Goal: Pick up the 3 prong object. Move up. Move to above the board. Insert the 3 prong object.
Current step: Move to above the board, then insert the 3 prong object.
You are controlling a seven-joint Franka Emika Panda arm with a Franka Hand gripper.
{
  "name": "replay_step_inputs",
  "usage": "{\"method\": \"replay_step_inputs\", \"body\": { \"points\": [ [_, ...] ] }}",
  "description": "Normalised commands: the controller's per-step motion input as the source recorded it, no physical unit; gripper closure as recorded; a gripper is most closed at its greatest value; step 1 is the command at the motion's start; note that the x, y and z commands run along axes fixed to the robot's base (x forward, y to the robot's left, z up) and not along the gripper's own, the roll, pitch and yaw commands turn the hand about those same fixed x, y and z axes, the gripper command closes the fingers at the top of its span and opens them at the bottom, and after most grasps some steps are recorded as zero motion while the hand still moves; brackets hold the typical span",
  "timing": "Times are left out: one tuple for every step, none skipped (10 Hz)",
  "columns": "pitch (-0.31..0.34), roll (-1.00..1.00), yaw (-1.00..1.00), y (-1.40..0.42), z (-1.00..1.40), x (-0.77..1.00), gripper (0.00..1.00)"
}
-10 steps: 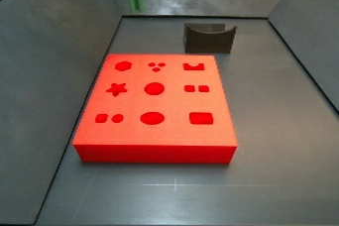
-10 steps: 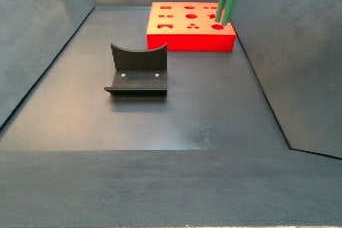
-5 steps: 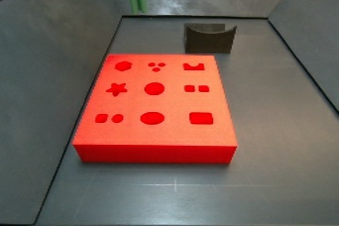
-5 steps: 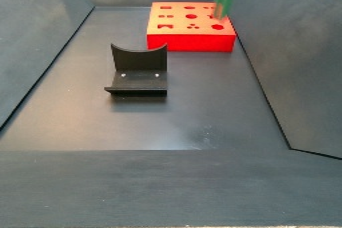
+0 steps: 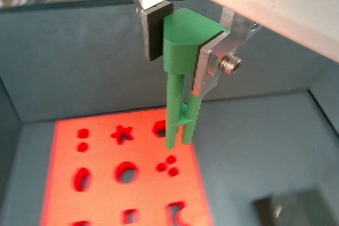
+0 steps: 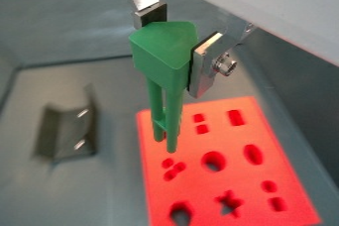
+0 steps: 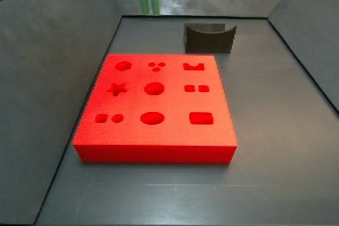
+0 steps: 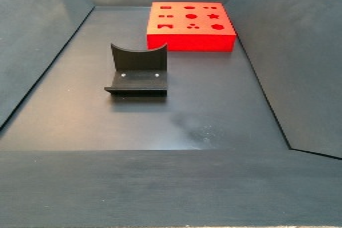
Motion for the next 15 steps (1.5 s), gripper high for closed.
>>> {"method": "replay_step_inputs", "body": {
  "points": [
    [0.184,0.02,-1.00,-0.78,0.29,0.37,1.00],
    [0.196,0.03,-1.00,-0.59,0.22,0.31,1.00],
    [0.217,0.04,-1.00,-0.30,0.11,0.20,1.00],
    [0.229,0.05,-1.00,-0.18,0.07,0.13,1.00],
    [0.256,0.07,-1.00,-0.10,0.05,0.09,1.00],
    [0.281,0.07,-1.00,-0.07,0.04,0.09,1.00],
    [0.265,0.07,-0.78,-0.05,0.03,0.09,1.00],
    [0.223,0.06,-0.45,-0.04,0.02,0.09,1.00],
    [0.179,0.06,-0.21,-0.03,0.02,0.09,1.00],
    [0.000,0.00,0.00,-0.02,0.00,0.00,1.00],
    [-0.081,0.00,-0.09,0.00,-0.20,0.00,1.00],
    [-0.053,0.09,-0.08,0.00,-0.34,0.00,1.00],
    [-0.023,0.13,0.00,0.20,-0.46,0.03,1.00],
    [-0.040,0.06,0.00,0.32,-0.46,0.03,1.00],
    [-0.039,0.07,0.00,0.33,-0.45,0.05,1.00]
  ]
}}
